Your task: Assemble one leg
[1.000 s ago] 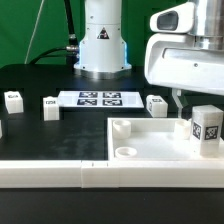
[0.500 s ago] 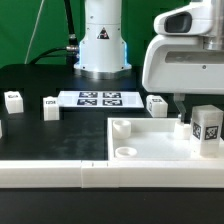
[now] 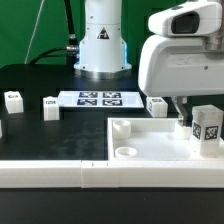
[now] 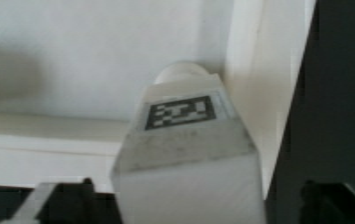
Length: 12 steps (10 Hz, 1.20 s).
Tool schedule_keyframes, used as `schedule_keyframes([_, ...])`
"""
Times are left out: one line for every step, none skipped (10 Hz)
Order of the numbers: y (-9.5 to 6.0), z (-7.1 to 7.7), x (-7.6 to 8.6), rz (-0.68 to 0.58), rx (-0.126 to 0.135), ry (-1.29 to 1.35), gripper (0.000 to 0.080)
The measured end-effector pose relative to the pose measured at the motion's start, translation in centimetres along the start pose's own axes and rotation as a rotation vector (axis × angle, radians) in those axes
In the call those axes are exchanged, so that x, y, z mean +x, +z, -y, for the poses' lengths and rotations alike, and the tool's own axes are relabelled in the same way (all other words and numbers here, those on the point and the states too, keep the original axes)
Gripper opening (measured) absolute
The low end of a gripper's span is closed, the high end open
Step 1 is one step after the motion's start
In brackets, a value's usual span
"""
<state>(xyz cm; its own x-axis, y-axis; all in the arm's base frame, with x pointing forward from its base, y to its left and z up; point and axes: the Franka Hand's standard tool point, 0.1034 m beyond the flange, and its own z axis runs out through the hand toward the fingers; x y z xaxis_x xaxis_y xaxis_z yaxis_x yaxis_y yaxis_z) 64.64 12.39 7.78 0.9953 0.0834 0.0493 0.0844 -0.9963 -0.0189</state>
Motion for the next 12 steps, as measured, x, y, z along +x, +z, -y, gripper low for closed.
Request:
schedule_keyframes([0.0,0.0,0.0,0.000,0.000,0.000,0.0426])
schedule_keyframes([0.0,0.0,0.0,0.000,0.000,0.000,0.0426])
schedule_keyframes([0.0,-0.1,0.0,0.000,0.001,0.016,0.0291])
schedule_keyframes([0.0,-0.1,0.0,0.000,0.000,0.052,0.0291])
schedule_keyframes([0.0,-0.2,0.0,0.000,0.002,0.091,0.0291])
schedule_keyframes([0.0,-0.3,0.0,0.001,0.001,0.211,0.0291])
schedule_keyframes([0.0,-0.4,0.0,0.001,0.000,0.301,0.0291])
schedule_keyframes([0.0,-0.6,0.0,0.002,-0.002,0.444,0.0291])
schedule_keyframes([0.1,-0.8,0.0,0.001,-0.004,0.564,0.0291])
schedule_keyframes([0.2,-1.0,0.0,-0.001,-0.007,0.745,0.0291])
schedule_keyframes([0.2,-1.1,-0.1,0.000,-0.013,0.873,0.0292])
schedule_keyframes([0.2,-1.2,-0.2,0.003,-0.009,0.981,0.0292])
